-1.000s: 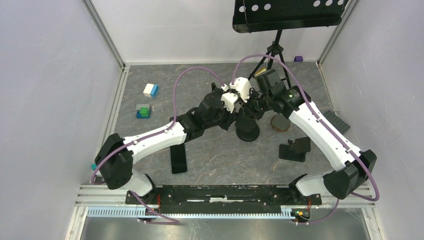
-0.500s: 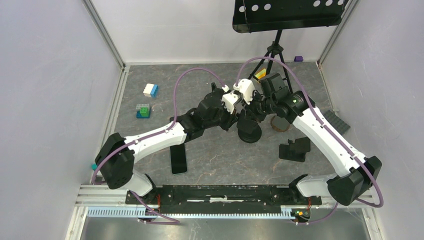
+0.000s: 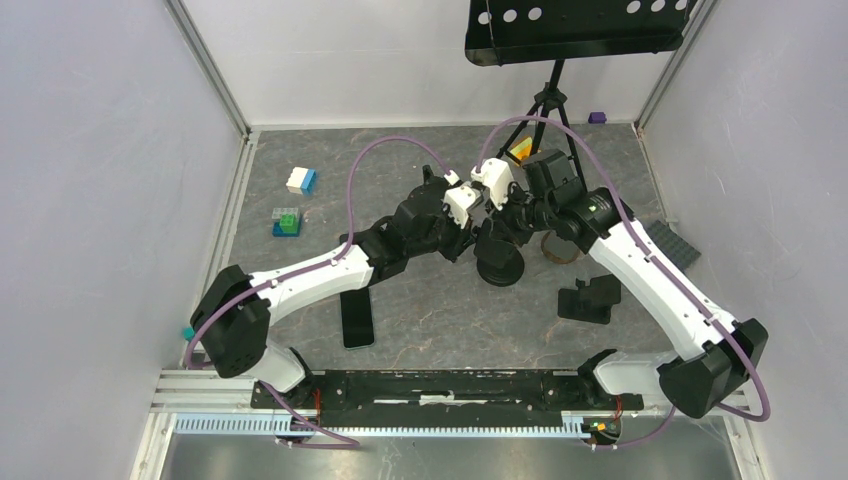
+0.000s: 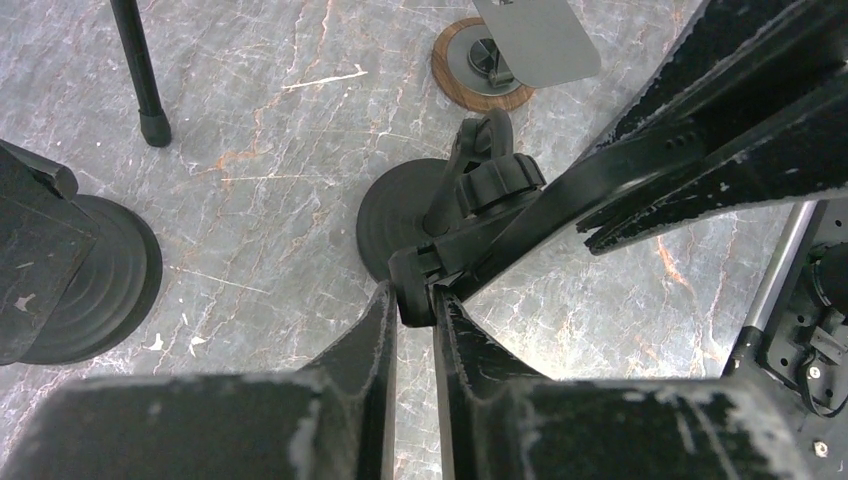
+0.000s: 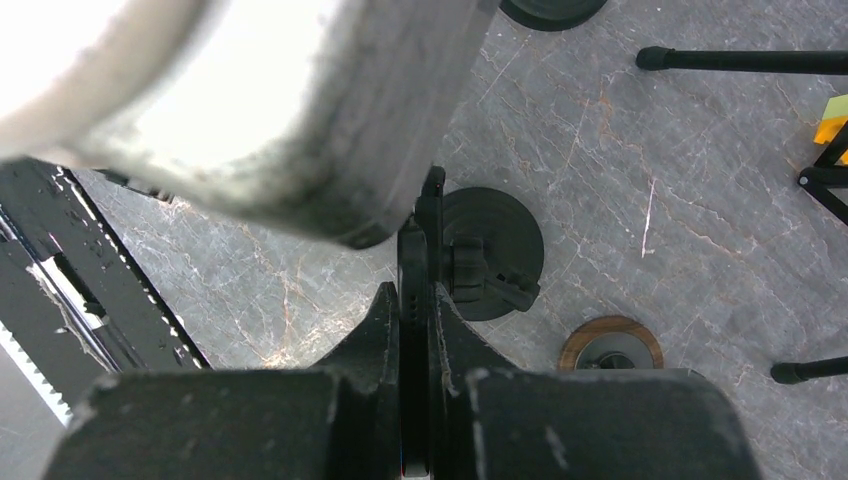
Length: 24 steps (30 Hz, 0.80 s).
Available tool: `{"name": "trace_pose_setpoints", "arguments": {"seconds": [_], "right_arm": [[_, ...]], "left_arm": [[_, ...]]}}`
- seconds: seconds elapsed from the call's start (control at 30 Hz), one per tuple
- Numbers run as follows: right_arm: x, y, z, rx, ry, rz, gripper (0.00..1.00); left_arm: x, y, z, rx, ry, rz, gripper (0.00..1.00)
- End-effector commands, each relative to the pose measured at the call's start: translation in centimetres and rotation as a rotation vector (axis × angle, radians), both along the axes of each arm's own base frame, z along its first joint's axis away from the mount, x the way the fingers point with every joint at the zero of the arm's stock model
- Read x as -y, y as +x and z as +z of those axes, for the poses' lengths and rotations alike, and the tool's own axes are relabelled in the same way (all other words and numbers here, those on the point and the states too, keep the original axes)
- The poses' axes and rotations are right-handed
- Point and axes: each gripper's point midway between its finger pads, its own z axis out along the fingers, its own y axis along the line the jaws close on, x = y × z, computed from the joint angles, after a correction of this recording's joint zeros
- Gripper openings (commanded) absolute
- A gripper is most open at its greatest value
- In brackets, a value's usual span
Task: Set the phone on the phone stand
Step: Install the phone on the phone stand.
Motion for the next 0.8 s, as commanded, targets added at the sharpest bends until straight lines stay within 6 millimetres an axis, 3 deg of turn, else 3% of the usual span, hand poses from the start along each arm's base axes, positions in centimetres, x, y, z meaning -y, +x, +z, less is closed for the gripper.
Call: {"name": "trace_pose_setpoints", "arguments": {"seconds": [0.0,0.13,0.43,0.77], "right_arm": [[4.0,7.1,2.0,0.262,-0.079,-0.208,0.00],[3.8,6.8,2.0,0.261,-0.075,-0.190,0.00],[3.7,6.4,2.5,0.277,-0.065,-0.162,0.00],[3.6,6.2,2.9,0.284,-0.064,-0.151,0.00]], "left_arm": [[2.9,-8.1,1.8,-0.132,-0.107,-0.349,0.30],[2.9,-8.1,1.9,-0.130,-0.110,-0.353,0.40],[1.9,-7.3,2.5,-0.125,-0.128,-0.330,0.74],[0.1,-5.9,2.2,-0.091,-0.139,-0.280,0.87]]}}
